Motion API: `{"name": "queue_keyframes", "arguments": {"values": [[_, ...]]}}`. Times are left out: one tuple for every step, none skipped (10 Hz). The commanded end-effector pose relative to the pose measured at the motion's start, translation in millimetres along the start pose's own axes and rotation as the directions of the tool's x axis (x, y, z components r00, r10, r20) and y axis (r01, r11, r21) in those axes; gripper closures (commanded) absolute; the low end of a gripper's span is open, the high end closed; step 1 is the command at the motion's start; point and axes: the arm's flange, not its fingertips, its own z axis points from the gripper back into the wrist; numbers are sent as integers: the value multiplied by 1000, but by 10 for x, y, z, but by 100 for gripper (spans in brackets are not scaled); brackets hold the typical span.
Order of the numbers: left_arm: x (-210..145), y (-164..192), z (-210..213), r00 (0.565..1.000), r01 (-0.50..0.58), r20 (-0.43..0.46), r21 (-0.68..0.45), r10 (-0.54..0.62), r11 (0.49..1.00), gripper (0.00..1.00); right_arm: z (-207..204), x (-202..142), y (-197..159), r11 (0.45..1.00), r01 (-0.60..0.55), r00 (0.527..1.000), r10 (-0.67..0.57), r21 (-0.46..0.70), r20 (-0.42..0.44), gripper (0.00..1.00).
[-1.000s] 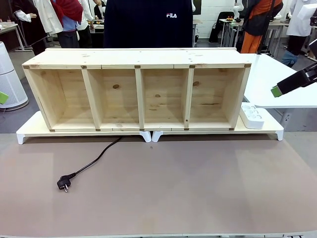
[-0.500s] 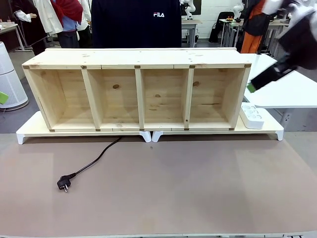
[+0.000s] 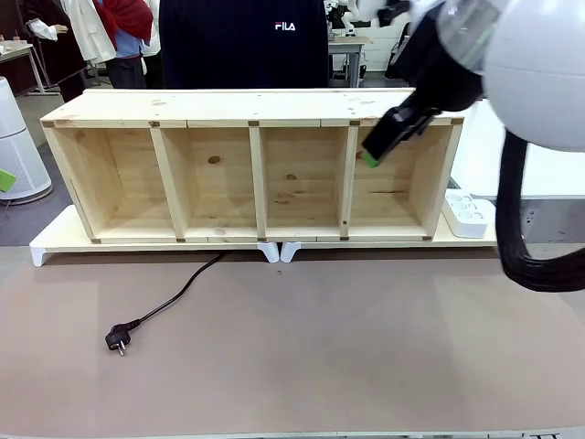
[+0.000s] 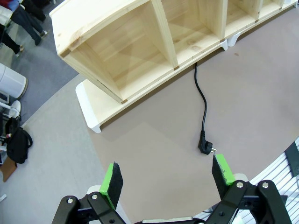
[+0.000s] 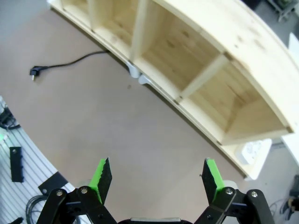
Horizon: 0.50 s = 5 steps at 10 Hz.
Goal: Perform cable management.
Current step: When the cord part of the Power Cable appears at the lower middle area of the table and stops, grasp the cord part of the Power Cable.
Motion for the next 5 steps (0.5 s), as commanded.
{"name": "queue_keyframes", "arguments": {"values": [[-4,5,8,1000,-2,2,0,2,1000,0,-67,268,165,998,5,1000,-5,55,-4,0],[-4,5,8,1000,-2,2,0,2,1000,0,-149,426,323,997,4,1000,-4,75,-2,0],[-4,5,8,1000,-2,2,0,2,1000,0,-232,553,478,995,34,999,-35,93,5,0],[-4,5,8,1000,-2,2,0,2,1000,0,-318,693,595,993,65,998,-66,101,9,0],[-4,5,8,1000,-2,2,0,2,1000,0,-389,785,717,990,59,998,-59,130,0,0]]}}
